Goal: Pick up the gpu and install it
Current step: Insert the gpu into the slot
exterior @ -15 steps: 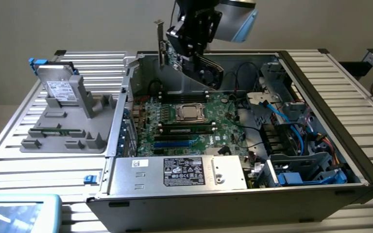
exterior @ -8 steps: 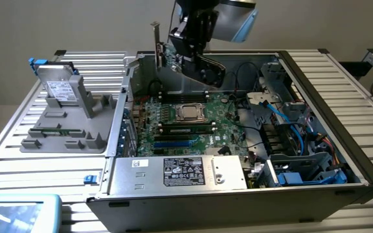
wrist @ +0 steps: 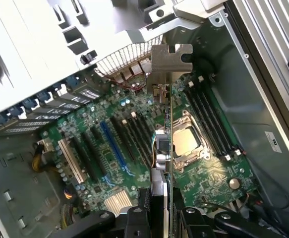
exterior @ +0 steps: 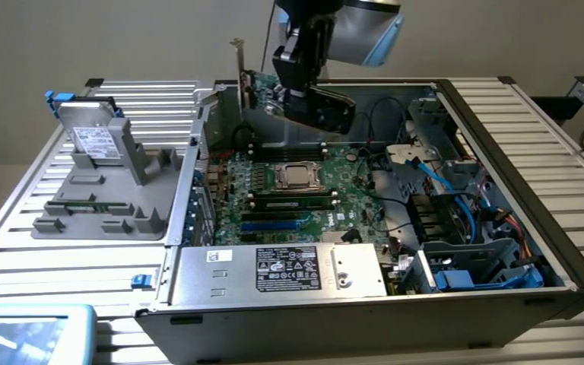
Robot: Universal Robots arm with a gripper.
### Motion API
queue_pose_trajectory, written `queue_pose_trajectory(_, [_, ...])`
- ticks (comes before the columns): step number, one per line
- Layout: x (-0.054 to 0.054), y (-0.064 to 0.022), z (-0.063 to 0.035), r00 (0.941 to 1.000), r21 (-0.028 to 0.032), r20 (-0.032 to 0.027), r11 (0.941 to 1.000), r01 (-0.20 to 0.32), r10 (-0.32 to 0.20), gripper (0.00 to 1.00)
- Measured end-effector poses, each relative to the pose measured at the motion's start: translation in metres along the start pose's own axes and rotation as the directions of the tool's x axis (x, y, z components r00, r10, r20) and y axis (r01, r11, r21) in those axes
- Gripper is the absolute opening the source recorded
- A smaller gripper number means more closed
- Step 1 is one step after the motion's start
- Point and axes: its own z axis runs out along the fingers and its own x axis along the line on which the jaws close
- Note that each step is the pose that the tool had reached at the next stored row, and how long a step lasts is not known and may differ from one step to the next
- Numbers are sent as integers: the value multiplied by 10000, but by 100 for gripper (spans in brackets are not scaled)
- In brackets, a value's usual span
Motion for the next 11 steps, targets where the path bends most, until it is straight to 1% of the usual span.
queue_pose_trajectory(2, [0, 0, 0, 9993, -1, 1, 9993, 365, -365, 28])
queue_pose_trajectory(5, [0, 0, 2, 9959, -4, 6, 9959, 908, -908, 28])
queue_pose_trajectory(8, [0, -1, 3, 9894, -7, 10, 9894, 1449, -1449, 28])
queue_pose_trajectory(11, [-1, -2, 5, 9799, -9, 14, 9799, 1997, -1997, 28])
